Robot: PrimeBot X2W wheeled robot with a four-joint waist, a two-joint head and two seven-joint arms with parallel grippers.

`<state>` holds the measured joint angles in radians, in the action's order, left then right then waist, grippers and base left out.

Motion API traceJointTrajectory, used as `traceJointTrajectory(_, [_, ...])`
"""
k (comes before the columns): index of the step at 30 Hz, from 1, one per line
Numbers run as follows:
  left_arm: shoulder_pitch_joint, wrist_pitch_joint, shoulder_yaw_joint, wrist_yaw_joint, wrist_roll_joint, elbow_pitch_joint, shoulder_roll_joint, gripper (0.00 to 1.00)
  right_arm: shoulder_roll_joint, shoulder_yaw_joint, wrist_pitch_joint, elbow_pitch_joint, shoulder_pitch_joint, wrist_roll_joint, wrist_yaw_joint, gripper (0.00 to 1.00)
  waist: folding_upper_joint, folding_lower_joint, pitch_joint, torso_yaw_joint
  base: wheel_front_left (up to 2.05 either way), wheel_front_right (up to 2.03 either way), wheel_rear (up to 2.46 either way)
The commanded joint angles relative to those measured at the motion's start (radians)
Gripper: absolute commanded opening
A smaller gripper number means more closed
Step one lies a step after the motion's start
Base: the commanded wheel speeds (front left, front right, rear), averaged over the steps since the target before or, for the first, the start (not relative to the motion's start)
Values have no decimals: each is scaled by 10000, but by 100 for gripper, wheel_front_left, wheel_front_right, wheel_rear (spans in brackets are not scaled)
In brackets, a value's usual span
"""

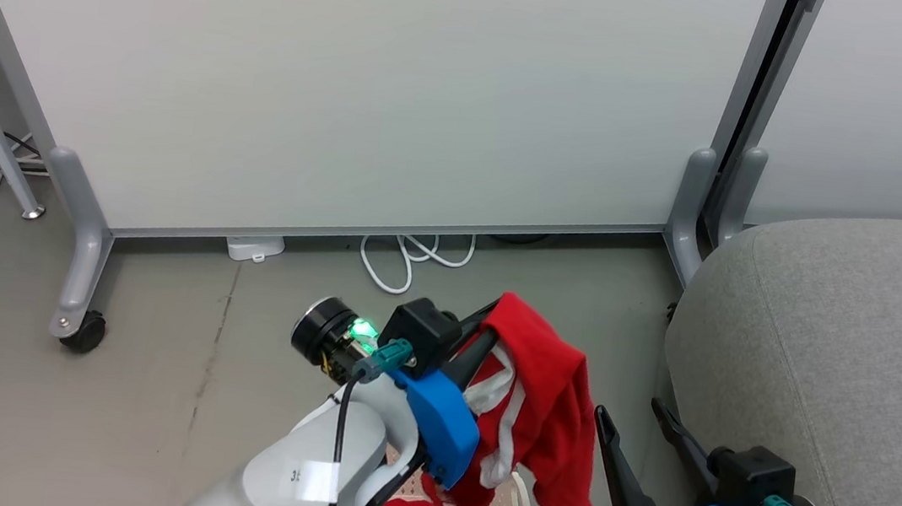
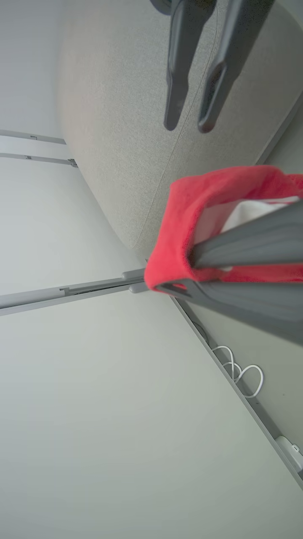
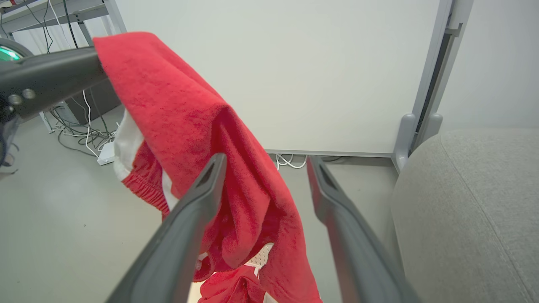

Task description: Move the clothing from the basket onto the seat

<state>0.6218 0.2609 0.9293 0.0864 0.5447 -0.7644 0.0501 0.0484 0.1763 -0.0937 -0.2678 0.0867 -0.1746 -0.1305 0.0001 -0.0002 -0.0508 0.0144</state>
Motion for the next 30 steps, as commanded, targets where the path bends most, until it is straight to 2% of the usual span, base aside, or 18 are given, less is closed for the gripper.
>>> traceJointTrajectory(1, [334,-58,147,21,234,138,4,0,36,40,12,56,-180,-76,-4,100,-1,2,-65,5,0,0,0])
traceJointTrajectory(13, [1449,-422,1065,-259,2007,655,5,0,36,528,61,2,-220,-311,-4,100,-1,2,-388,-176,0,0,0])
traceJointTrajectory(30, [1903,-141,2148,-520,3211,414,5,0,36,855,188,8,11,-594,-4,100,-1,2,-279,-290,0,0,0])
